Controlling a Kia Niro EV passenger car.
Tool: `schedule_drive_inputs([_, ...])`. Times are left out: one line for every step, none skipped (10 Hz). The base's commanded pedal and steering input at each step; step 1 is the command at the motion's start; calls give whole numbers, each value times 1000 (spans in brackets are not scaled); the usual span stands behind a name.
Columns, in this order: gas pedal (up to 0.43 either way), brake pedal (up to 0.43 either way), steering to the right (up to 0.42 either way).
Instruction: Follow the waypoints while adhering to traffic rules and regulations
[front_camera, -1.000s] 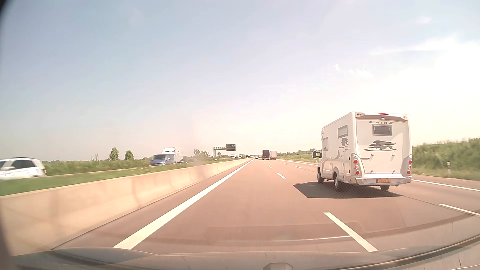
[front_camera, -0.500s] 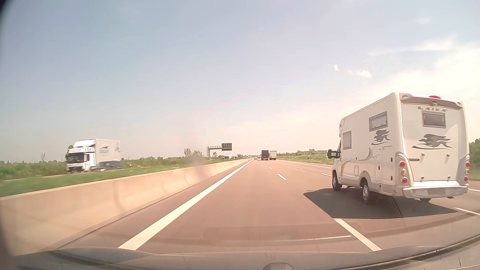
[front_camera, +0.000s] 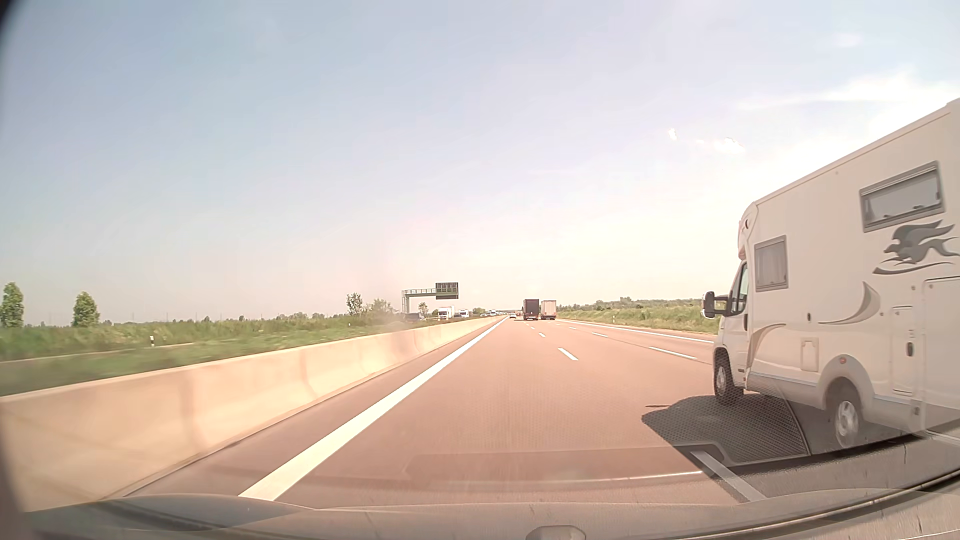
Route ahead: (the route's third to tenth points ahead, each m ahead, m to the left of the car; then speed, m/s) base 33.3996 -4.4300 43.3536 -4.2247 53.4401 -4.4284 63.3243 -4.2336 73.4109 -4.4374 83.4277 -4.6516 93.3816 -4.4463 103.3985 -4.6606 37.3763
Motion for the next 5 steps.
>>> schedule_drive_inputs([319,0,-2])
schedule_drive_inputs([311,0,-2])
schedule_drive_inputs([311,0,-1])
schedule_drive_inputs([299,0,-1])
schedule_drive_inputs([299,0,-2])
